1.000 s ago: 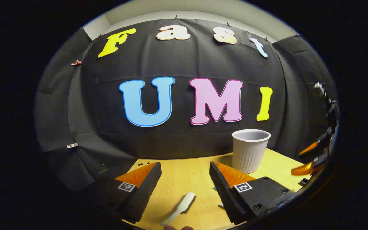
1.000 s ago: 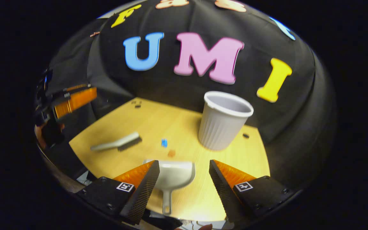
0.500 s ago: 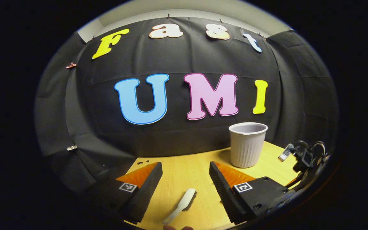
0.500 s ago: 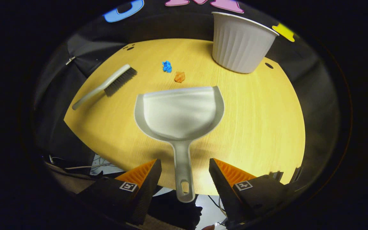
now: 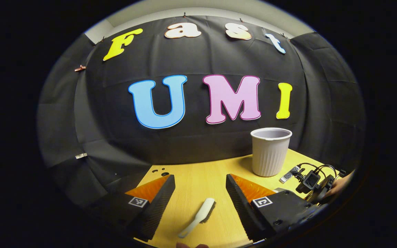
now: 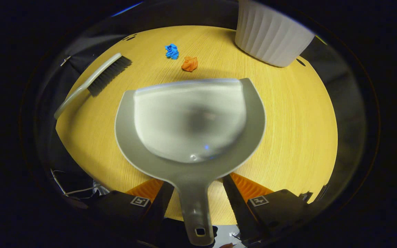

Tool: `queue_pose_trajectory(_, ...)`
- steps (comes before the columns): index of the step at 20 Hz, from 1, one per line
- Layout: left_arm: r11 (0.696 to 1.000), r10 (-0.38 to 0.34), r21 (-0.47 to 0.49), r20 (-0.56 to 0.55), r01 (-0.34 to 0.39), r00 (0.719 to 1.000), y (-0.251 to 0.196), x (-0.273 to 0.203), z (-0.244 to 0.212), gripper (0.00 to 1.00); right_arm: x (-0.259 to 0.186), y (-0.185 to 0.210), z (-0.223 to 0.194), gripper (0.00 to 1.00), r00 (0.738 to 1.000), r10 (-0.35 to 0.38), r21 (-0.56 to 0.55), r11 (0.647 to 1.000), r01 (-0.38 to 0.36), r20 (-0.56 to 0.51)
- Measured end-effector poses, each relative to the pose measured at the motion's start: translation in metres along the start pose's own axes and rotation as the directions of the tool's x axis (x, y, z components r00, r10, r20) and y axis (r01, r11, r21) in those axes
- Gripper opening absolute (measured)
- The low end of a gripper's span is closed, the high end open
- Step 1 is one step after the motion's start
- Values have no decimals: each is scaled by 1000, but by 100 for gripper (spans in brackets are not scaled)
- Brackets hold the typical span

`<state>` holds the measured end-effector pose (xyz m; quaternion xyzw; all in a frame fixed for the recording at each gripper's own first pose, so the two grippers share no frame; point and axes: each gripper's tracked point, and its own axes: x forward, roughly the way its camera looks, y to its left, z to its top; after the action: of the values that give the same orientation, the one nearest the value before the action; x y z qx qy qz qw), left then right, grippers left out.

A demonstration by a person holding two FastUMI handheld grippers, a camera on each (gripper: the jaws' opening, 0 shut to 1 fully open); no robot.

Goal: Pick up the small broom and dustpan from the desktop, sweep the trash into the dustpan with the broom, and then empty the trash into the garbage bin.

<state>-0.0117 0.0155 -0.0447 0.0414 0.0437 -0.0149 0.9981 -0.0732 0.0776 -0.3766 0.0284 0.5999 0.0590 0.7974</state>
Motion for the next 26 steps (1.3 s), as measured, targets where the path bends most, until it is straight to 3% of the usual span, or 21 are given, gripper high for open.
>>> queue_pose_trajectory(5,1000,8,-15,-15,-8,1000,4,3,-6,95,2,0,6,83,1000,9,-25,1000,-9,3)
queue_pose_trajectory(7,1000,8,-19,-17,-8,1000,4,7,-7,95,2,-1,6,48,1000,9,-27,1000,-8,8)
queue_pose_trajectory(8,1000,6,-22,-20,-6,1000,3,8,-7,95,2,-1,7,39,1000,9,-33,999,-8,13)
queue_pose_trajectory(11,1000,-4,-25,-20,4,1000,0,12,-10,95,1,2,6,45,1000,12,-25,1000,-12,28)
queue_pose_trajectory(13,1000,-6,-29,-31,5,1000,0,16,-16,95,0,1,6,33,998,29,-59,998,-26,49)
queue_pose_trajectory(14,1000,-7,-30,-41,5,999,1,18,-18,95,-2,0,4,37,998,32,-84,996,-28,51)
queue_pose_trajectory(16,999,-28,-21,-81,26,996,0,25,-29,98,-12,-4,3,36,997,35,-125,992,-26,74)
queue_pose_trajectory(17,999,-53,-17,-122,51,991,-3,31,-41,95,-20,-6,3,36,995,38,-143,989,-25,88)
queue_pose_trajectory(19,990,-142,-36,-257,138,956,-16,40,-75,94,-34,-12,2,40,994,34,-163,986,-18,99)
queue_pose_trajectory(20,984,-180,-54,-337,172,924,-21,42,-95,95,-40,-16,2,35,994,30,-163,986,-13,101)
queue_pose_trajectory(22,976,-215,-76,-471,204,855,-20,51,-137,95,-48,-21,-1,35,994,28,-150,989,-13,101)
queue_pose_trajectory(24,968,-246,-104,-589,230,770,-19,49,-173,94,-54,-26,-3,39,994,28,-130,991,-14,105)
queue_pose_trajectory(25,962,-262,-119,-645,244,718,-20,49,-191,94,-57,-30,-6,31,994,25,-122,992,-12,106)
queue_pose_trajectory(26,962,-257,-117,-693,247,674,-16,51,-209,95,-57,-31,-6,35,994,18,-119,993,-5,105)
